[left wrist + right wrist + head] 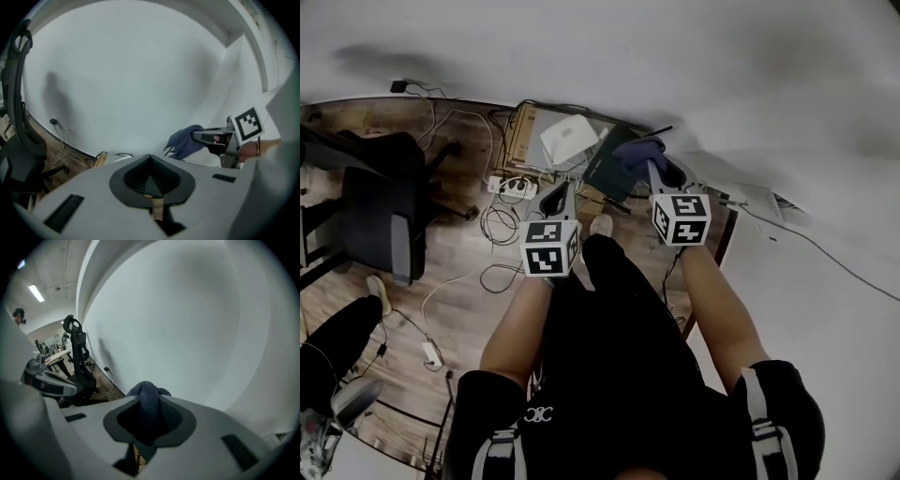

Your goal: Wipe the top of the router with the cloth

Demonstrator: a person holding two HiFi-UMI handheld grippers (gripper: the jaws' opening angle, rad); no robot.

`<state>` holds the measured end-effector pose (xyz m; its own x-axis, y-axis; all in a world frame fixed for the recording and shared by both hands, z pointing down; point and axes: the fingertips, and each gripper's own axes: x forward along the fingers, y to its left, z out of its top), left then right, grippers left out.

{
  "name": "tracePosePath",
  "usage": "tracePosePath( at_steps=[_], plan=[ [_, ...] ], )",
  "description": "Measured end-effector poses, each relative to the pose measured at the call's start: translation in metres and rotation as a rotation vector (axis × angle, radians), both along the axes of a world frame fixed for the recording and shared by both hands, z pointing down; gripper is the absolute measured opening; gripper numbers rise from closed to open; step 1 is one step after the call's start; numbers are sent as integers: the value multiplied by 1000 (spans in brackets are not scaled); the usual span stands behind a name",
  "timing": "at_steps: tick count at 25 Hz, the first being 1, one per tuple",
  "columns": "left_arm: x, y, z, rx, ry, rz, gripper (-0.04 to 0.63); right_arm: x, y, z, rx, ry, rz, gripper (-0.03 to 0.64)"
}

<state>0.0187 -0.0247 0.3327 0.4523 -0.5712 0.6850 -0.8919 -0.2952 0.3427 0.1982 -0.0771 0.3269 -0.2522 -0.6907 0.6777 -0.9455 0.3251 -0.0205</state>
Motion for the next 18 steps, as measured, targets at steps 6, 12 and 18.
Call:
tracePosePath(
  at_steps=[6,12,18],
  plan=[
    [-15,15,60,-77,2,-61,2,4,-12,85,-118,27,63,41],
    [-10,23,122,-129,9,-40,2,19,-31,159,-210,11,111,41],
    [-3,28,180,-170,17,-17,2,35,-53,223,-285,19,124,39]
  ],
)
